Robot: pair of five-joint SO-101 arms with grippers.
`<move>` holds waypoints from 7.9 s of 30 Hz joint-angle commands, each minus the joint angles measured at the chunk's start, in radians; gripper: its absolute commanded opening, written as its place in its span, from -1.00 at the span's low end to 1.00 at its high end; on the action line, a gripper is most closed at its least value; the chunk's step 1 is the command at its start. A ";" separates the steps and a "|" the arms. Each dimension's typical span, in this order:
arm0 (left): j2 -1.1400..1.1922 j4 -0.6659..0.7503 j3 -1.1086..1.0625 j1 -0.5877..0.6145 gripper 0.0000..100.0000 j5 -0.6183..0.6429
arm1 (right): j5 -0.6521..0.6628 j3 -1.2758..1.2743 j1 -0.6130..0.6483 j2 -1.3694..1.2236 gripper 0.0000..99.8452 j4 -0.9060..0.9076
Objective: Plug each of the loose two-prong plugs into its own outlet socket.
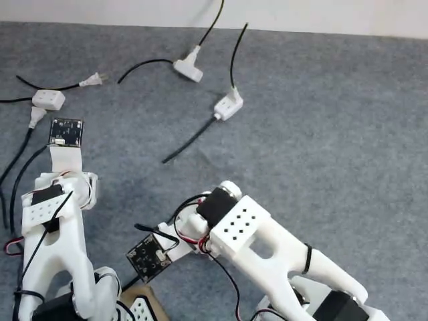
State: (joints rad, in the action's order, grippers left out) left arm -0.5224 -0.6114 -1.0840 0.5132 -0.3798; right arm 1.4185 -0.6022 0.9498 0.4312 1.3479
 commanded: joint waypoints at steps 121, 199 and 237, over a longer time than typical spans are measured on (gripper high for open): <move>-0.213 -0.387 0.581 0.151 -0.49 0.157 | -0.216 0.349 -0.189 -0.432 -0.49 0.269; 1.084 -0.956 1.575 -0.981 -0.62 0.325 | -0.925 -0.214 -0.792 0.005 -0.49 -0.105; 0.249 -0.448 0.671 -0.598 -0.62 0.207 | -1.208 -0.185 -1.076 0.288 -0.49 -0.042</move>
State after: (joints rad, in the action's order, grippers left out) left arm -0.1910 -1.1024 -0.3721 -0.0652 -0.1987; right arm 0.1327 -0.7020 -0.0215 0.6229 1.3341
